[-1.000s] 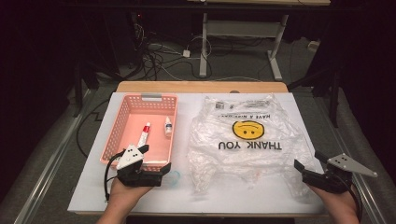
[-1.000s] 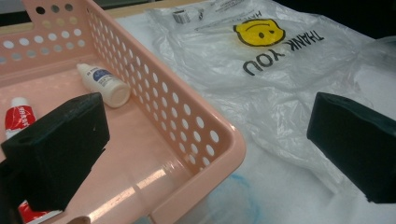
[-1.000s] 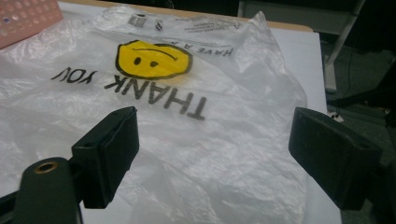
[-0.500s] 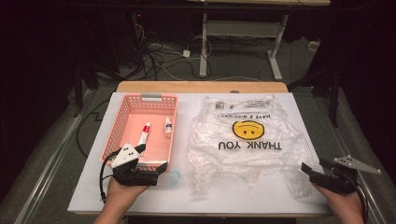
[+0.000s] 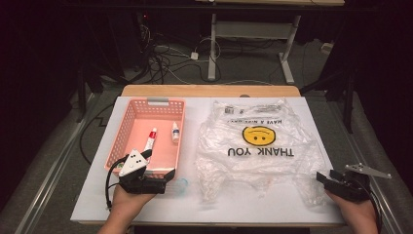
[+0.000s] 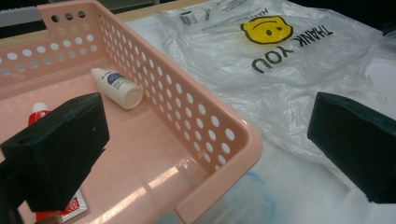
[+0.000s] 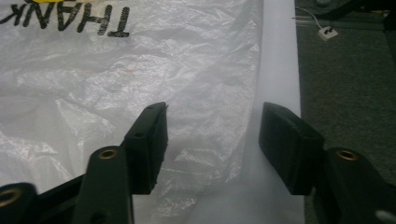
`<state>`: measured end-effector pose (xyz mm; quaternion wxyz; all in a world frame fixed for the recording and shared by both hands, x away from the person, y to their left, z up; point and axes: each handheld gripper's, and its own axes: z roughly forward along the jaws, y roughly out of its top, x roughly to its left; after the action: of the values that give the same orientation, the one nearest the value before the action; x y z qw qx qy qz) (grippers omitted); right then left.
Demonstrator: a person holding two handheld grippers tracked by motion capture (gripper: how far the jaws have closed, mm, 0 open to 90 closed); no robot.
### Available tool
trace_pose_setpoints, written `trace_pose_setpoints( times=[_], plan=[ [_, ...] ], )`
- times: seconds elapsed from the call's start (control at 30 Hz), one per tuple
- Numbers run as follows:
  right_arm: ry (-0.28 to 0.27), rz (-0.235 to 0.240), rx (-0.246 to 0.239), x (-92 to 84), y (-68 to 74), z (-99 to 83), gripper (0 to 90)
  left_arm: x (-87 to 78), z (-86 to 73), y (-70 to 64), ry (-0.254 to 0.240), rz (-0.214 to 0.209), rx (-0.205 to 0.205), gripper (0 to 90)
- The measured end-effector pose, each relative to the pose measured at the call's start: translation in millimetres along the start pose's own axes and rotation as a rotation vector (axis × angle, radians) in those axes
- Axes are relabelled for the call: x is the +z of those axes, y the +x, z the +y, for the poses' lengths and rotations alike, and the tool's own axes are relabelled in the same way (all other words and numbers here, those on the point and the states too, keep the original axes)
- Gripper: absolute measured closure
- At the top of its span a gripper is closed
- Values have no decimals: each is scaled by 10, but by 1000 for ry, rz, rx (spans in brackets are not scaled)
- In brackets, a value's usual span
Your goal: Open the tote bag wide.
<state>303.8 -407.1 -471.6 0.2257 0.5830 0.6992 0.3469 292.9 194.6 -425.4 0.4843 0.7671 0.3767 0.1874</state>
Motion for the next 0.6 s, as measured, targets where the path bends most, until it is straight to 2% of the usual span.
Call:
trace_pose_setpoints(
  times=[0.1, 0.17, 0.3, 0.57, 0.6],
  plan=[
    [5, -29, -34, -3, 26, -9, 516, 8, -17, 28, 10, -9, -14, 0],
    [8, -44, -61, -8, 41, -17, 567, 3, -20, 27, 7, 4, -8, 0],
    [9, -58, -83, -17, 52, -26, 674, -13, -3, 12, 2, -8, -8, 0],
    [14, -37, -120, -27, 80, -36, 896, -6, -7, -12, -8, -2, 9, 0],
    [15, -32, -124, -27, 84, -37, 900, -2, -9, -15, -6, -4, 10, 0]
  ],
)
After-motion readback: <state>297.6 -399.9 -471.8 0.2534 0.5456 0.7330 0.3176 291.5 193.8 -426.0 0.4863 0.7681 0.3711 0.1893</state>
